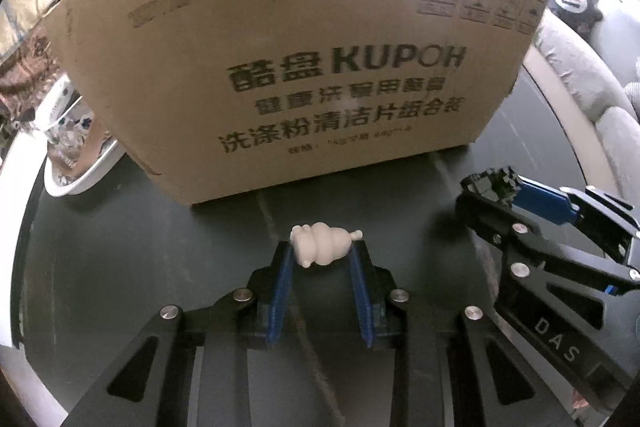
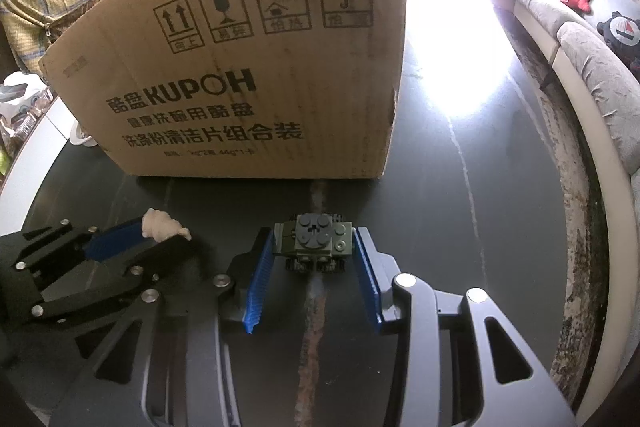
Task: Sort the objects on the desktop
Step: 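Close the left gripper on the cream figurine, then carry the figurine in the left tool while the right tool carries the tank to the box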
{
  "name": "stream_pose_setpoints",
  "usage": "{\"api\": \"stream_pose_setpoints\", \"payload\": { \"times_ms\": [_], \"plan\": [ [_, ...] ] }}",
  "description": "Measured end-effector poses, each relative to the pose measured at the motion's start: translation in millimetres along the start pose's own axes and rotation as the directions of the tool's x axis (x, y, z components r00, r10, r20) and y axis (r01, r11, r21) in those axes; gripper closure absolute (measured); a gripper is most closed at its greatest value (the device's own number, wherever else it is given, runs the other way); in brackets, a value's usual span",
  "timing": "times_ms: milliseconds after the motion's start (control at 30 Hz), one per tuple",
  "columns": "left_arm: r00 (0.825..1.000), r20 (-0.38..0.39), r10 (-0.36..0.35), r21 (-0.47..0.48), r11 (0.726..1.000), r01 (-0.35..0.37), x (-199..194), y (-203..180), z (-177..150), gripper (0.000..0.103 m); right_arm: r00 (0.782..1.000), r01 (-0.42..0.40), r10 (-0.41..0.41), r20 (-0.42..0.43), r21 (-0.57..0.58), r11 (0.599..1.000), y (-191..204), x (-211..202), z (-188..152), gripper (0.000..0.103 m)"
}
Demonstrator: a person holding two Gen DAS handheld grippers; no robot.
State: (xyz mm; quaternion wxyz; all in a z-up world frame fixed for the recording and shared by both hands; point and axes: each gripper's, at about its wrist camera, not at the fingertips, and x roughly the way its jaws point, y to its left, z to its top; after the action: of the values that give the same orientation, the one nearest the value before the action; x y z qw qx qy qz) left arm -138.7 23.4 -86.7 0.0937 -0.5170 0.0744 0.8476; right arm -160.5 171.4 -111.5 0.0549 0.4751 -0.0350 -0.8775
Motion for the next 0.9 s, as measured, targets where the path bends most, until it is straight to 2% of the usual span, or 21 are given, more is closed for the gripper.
{"api": "stream_pose_setpoints", "payload": {
  "times_ms": [267,500,633,800,900],
  "plan": [
    [1.000,0.007,0.008,-0.009,1.000,-0.007,6,15,3,0.076,1.000,0.002,-0.002,0.002,-0.003,1.000,1,-5,0,0.066],
    [0.999,0.048,-0.023,-0.047,0.999,0.025,7,22,1,0.076,1.000,0.008,-0.007,0.017,-0.007,1.000,5,-16,0,0.066],
    [0.999,0.033,-0.039,-0.059,0.997,0.041,6,32,-1,0.076,0.999,0.011,-0.011,0.030,-0.010,1.000,8,-24,0,0.066],
    [0.998,0.049,-0.032,-0.055,0.998,0.035,0,31,-1,0.076,0.999,0.016,-0.015,0.047,-0.014,1.000,13,-35,0,0.066],
    [0.998,0.062,-0.030,-0.055,0.998,0.033,-5,20,-15,0.076,0.998,0.019,-0.018,0.058,-0.015,1.000,16,-44,-1,0.066]
  ]
}}
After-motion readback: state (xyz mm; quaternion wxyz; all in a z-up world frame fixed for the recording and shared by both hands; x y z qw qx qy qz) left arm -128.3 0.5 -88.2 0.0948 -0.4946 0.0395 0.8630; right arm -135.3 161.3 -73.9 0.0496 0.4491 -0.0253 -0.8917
